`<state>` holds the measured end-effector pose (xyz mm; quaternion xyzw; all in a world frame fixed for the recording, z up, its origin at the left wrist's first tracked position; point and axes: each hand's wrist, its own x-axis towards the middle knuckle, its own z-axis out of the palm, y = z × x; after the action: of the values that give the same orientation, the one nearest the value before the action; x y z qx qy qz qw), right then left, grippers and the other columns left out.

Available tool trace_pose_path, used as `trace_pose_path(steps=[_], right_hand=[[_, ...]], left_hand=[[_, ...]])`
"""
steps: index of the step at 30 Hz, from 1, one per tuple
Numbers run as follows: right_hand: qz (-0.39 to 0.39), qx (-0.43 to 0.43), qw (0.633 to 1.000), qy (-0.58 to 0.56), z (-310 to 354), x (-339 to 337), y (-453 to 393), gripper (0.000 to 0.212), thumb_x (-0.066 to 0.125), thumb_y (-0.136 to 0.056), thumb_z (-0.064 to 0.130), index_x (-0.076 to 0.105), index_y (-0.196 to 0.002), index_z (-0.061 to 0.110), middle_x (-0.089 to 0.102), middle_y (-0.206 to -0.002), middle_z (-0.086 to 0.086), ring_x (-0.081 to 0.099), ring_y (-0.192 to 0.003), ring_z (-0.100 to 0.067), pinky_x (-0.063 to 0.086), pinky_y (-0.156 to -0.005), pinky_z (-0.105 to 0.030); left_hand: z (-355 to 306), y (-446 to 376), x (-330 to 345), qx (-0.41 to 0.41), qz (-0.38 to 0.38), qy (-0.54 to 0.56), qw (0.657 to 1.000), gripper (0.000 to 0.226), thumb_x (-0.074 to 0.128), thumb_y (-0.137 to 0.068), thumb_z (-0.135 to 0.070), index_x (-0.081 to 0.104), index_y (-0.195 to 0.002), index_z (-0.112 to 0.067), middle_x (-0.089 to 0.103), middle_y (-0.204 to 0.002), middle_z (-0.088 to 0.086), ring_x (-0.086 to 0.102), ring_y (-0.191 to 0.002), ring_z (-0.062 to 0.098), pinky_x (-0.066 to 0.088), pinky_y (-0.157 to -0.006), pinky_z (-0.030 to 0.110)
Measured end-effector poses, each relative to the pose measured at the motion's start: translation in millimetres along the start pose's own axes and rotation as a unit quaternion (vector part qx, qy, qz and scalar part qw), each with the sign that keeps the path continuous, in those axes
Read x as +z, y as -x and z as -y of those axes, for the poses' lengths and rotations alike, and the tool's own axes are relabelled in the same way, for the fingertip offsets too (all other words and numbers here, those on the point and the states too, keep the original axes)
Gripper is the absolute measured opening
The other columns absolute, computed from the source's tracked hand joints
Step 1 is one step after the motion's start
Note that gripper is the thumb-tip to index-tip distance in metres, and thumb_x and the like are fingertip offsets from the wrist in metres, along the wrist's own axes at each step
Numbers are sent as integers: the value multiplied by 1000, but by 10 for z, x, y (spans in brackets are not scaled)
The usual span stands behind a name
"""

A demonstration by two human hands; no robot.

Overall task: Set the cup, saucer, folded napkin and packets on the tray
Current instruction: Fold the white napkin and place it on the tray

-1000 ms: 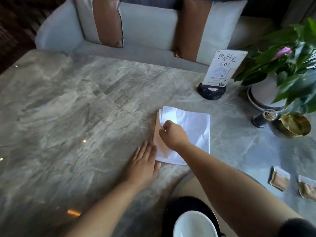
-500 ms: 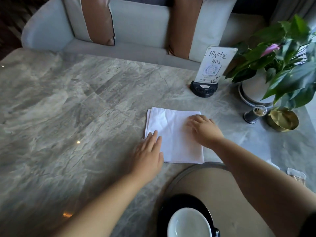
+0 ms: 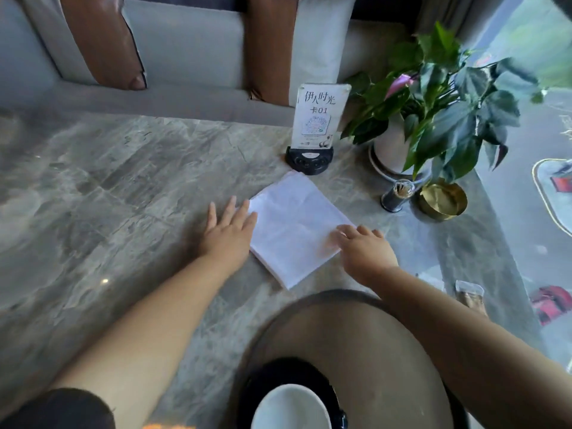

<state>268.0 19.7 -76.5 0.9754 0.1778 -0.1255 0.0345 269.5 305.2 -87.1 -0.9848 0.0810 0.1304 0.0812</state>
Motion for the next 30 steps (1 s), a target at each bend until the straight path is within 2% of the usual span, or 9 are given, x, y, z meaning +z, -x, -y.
trace_pose_path(steps=[4,8,13,17,21,23,25,27,30], right_hand=[[0,-7,1000,3,-131,76,239,48,48,-80,18,51,-127,28,51,-134,4,49,-112,-25,36,-91,-37],[-43,-59,997,-19,-345,87,337,57,63,-72,21,52,-128,26,53,-135,-2,47,-123,-30,40,-97,-41],[-46,-121,991,-12,-408,41,176,50,64,-80,27,55,-129,18,51,-140,-5,43,-132,-30,36,-104,-43],[-70,-175,982,-14,-320,-36,34,29,64,-79,19,67,-107,11,65,-119,-10,57,-115,-32,46,-94,-42],[-121,-192,974,-23,-304,-88,14,12,64,-79,17,68,-88,9,69,-90,-9,65,-88,-34,51,-80,-40],[-146,-193,969,-46,-309,-102,54,10,64,-79,15,67,-87,9,69,-82,-8,65,-78,-33,52,-76,-39],[-171,-190,964,-71,-324,-120,129,8,65,-81,13,67,-86,8,68,-76,-7,65,-70,-33,52,-72,-37],[-187,-184,961,-92,-355,-146,222,5,66,-82,12,67,-85,8,68,-73,-8,64,-66,-33,52,-69,-36],[-195,-175,956,-131,-401,-165,386,5,68,-83,10,67,-87,8,69,-73,-7,64,-64,-32,52,-68,-37]], left_hand=[[-381,-137,-90,8,-17,46,999,53,27,-94,-14,23,-146,-24,2,-161,-2,-7,-146,24,0,-116,54],[-659,232,101,123,-28,115,985,54,37,-95,-35,28,-147,-20,16,-159,1,10,-146,20,9,-117,44],[-577,646,326,156,-20,64,985,71,16,-90,-55,20,-149,-15,8,-159,3,0,-146,22,-6,-115,43],[-541,702,317,162,-14,58,985,79,14,-88,-61,12,-150,-12,-1,-159,6,-9,-145,24,-6,-116,45],[-489,740,238,154,-23,63,986,80,24,-87,-63,23,-148,-11,9,-159,9,1,-146,26,1,-117,48],[-442,767,203,159,-41,67,984,78,37,-84,-60,34,-144,-11,20,-157,9,12,-145,26,7,-117,50],[-421,788,176,179,-80,82,977,66,51,-79,-48,51,-134,-12,41,-148,9,32,-139,26,21,-114,51],[-416,801,166,199,-131,113,965,51,52,-74,-34,63,-120,-13,57,-134,8,50,-128,26,34,-108,52],[-406,801,147,202,-169,187,946,39,57,-71,-18,69,-108,-14,67,-119,6,61,-115,25,43,-102,49]])
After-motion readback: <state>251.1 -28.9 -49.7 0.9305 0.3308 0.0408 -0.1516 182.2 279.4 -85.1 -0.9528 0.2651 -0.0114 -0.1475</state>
